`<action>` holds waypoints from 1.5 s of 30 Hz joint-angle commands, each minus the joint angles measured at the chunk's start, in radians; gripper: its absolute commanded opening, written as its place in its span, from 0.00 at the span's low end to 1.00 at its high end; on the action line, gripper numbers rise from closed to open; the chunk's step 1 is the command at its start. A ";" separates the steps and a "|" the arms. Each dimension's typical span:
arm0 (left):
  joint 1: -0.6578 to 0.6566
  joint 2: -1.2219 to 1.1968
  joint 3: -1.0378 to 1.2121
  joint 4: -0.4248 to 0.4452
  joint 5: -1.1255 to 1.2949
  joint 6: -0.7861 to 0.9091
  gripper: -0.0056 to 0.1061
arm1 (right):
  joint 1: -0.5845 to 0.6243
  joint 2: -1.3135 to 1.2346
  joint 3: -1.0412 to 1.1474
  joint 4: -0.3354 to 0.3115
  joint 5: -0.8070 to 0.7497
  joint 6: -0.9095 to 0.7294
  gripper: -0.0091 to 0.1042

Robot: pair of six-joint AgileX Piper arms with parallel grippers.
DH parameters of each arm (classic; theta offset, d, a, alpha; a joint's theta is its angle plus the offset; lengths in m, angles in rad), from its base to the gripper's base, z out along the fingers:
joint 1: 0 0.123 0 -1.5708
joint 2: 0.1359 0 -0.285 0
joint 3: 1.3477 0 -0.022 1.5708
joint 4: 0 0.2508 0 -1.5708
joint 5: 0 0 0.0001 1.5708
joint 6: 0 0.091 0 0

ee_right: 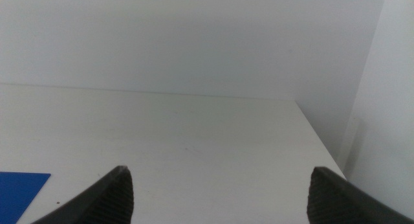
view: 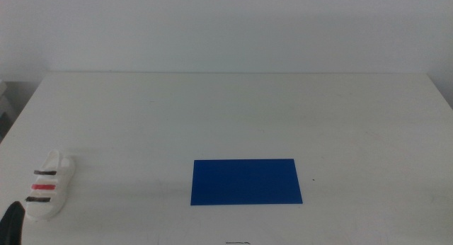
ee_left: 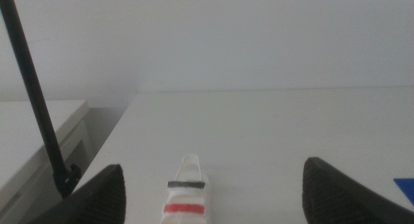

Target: Use one arm to grab the shoe from the table and place it on the mat.

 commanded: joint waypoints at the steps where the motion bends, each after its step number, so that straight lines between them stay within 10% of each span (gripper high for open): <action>1: -0.003 -0.007 -0.028 -0.009 -0.060 -0.005 0.89 | 0.002 -0.019 -0.019 -0.009 -0.076 -0.004 0.91; 20: -0.003 0.805 -0.863 0.019 0.972 -0.135 0.89 | 0.002 -0.019 -0.019 -0.009 -0.076 -0.004 0.91; 45: 0.107 1.644 -1.271 -0.016 0.968 0.269 0.89 | 0.002 -0.019 -0.019 -0.009 -0.076 -0.004 0.91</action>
